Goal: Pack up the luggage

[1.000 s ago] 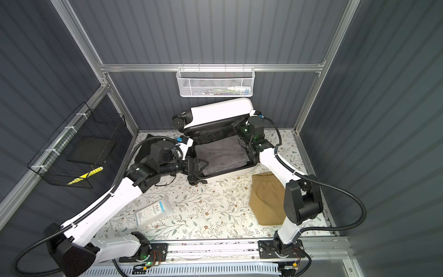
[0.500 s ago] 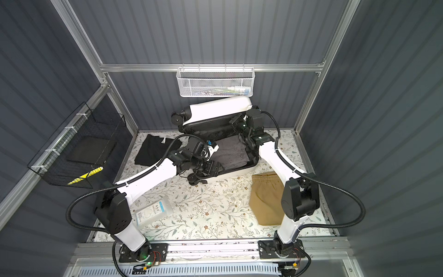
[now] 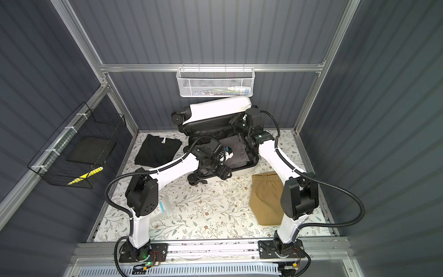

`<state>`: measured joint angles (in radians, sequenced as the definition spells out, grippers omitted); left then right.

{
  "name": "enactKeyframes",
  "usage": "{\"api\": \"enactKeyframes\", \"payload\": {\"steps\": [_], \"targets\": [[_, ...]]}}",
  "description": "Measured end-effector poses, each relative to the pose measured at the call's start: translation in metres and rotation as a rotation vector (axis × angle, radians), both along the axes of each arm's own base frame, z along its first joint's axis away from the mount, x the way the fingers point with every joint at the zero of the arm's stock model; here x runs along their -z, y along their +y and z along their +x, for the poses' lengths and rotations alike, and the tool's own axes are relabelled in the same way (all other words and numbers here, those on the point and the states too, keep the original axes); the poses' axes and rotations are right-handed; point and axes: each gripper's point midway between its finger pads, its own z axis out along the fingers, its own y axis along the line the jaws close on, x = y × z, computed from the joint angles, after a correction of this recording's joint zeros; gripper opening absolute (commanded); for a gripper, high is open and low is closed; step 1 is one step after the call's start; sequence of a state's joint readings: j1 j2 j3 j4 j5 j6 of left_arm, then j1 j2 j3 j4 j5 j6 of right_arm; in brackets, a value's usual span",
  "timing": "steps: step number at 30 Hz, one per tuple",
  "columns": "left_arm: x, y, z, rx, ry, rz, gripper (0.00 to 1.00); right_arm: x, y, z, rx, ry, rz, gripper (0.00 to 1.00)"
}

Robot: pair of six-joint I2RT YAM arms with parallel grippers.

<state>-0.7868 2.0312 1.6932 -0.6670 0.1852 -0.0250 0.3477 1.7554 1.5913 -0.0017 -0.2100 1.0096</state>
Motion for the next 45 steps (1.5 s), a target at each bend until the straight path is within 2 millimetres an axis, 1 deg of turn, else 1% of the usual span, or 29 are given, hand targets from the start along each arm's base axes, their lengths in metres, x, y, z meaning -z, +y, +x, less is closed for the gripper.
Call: {"api": "enactKeyframes", "payload": {"steps": [3, 7, 8, 11, 15, 17, 19, 25, 28, 29, 32, 35, 37, 39, 41, 45], "targets": [[0.008, 0.002, -0.006, 0.02, 0.011, 0.031, 0.52, 0.0, 0.0, 0.0, -0.001, 0.0, -0.004, 0.0], [0.012, 0.005, -0.004, 0.016, -0.007, 0.043, 0.28, 0.002, 0.0, 0.0, -0.002, 0.003, -0.01, 0.0], [0.013, 0.008, -0.003, 0.013, -0.013, 0.044, 0.24, 0.002, 0.0, -0.001, -0.003, 0.003, -0.011, 0.0], [0.012, 0.01, -0.001, 0.022, -0.039, 0.034, 0.13, 0.002, 0.0, -0.001, -0.004, 0.003, -0.013, 0.0], [0.012, 0.01, -0.006, 0.081, -0.074, 0.023, 0.04, 0.006, 0.006, -0.005, -0.018, 0.009, -0.018, 0.0], [0.012, 0.013, -0.012, 0.086, -0.075, 0.025, 0.0, 0.01, 0.013, -0.011, -0.035, 0.019, -0.022, 0.0], [0.011, 0.017, -0.019, 0.088, -0.067, 0.029, 0.0, 0.016, 0.02, -0.017, -0.052, 0.03, -0.026, 0.0], [0.013, 0.041, -0.042, 0.075, -0.031, 0.053, 0.01, 0.031, 0.039, -0.041, -0.103, 0.064, -0.036, 0.0], [0.013, 0.051, -0.052, 0.067, -0.018, 0.058, 0.17, 0.037, 0.047, -0.05, -0.122, 0.077, -0.038, 0.0], [0.012, 0.053, -0.055, 0.058, -0.01, 0.057, 0.25, 0.037, 0.049, -0.052, -0.126, 0.077, -0.038, 0.0], [0.007, 0.062, -0.064, 0.034, 0.011, 0.059, 0.63, 0.036, 0.053, -0.054, -0.132, 0.074, -0.036, 0.0], [-0.012, 0.065, -0.065, 0.007, -0.008, 0.027, 0.81, 0.031, 0.053, -0.053, -0.131, 0.068, -0.034, 0.0], [-0.028, 0.066, -0.065, -0.013, -0.034, -0.002, 0.88, 0.022, 0.053, -0.052, -0.131, 0.053, -0.028, 0.0], [-0.045, 0.069, -0.065, -0.037, -0.064, -0.035, 0.93, 0.012, 0.054, -0.051, -0.132, 0.035, -0.021, 0.0], [-0.066, 0.076, -0.066, -0.074, -0.11, -0.073, 0.99, 0.002, 0.054, -0.05, -0.132, 0.017, -0.014, 0.0], [-0.104, 0.096, -0.067, -0.175, -0.209, -0.148, 1.0, -0.006, 0.056, -0.047, -0.136, 0.004, -0.008, 0.0]]}}
